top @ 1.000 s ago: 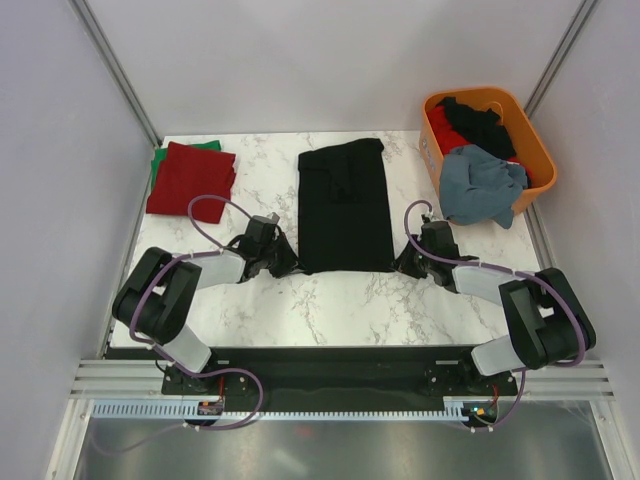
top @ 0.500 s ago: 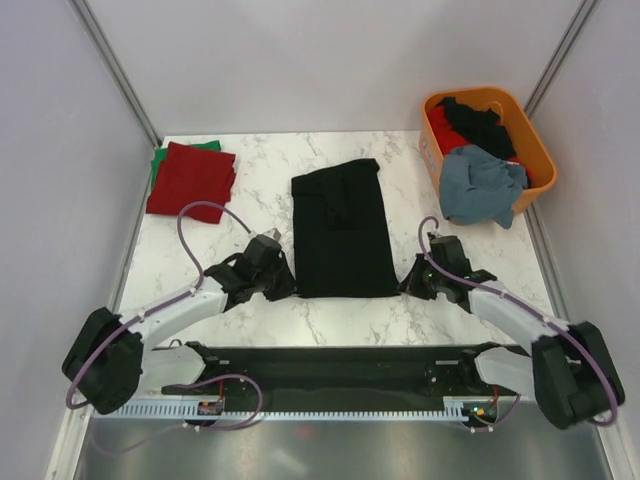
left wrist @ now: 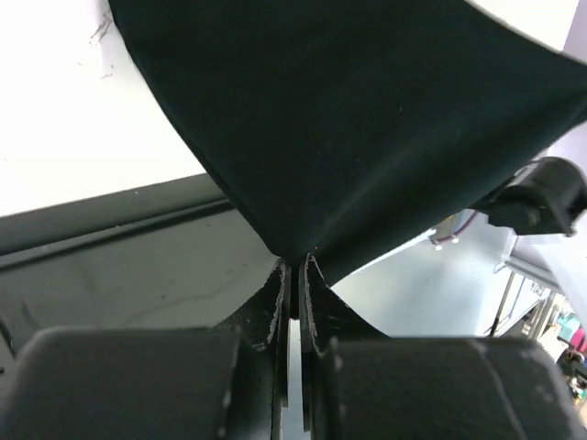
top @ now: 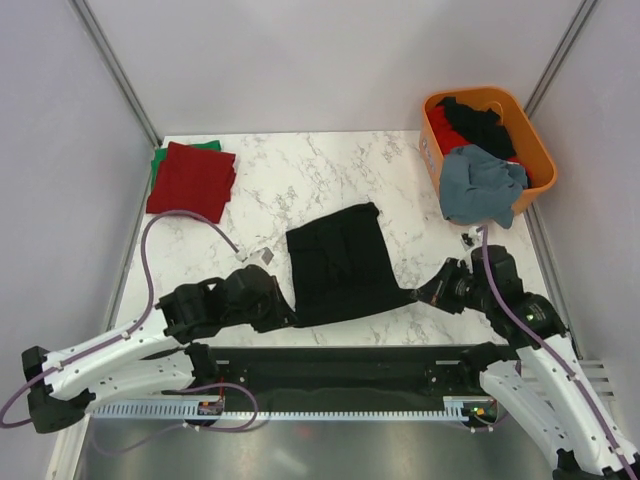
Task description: Fold and stack the t-shirts
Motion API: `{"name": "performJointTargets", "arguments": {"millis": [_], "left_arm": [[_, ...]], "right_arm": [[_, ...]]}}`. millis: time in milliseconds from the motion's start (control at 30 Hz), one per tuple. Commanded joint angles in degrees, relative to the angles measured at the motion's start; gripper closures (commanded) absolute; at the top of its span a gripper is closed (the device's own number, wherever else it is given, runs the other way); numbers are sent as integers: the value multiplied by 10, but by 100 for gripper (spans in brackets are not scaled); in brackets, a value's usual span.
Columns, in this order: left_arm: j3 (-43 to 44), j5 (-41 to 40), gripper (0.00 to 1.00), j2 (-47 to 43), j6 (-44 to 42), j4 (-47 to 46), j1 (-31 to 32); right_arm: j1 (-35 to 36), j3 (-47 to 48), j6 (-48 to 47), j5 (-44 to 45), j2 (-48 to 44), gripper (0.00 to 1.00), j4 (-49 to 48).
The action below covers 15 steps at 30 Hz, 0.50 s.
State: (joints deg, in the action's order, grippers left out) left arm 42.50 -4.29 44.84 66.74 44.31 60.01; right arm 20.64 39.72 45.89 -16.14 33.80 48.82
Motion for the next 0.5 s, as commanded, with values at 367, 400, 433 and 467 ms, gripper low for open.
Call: {"name": "performJointTargets", "arguments": {"millis": [367,400,433,467], "left_arm": [[259,-214,96,118,-49,177,-2],[259,-215,96,123,-55,176,-10],[260,-216,96,132,-64,172,-19],[262,-215,96,138,-74,163,-29]], "right_arm": [[-2,213,-64,97,157,100,72],[-2,221,-69,106,172,100,68],[-2,238,-73,110,184,100,60],[-3,246,-82,114,198,100,57]]}}
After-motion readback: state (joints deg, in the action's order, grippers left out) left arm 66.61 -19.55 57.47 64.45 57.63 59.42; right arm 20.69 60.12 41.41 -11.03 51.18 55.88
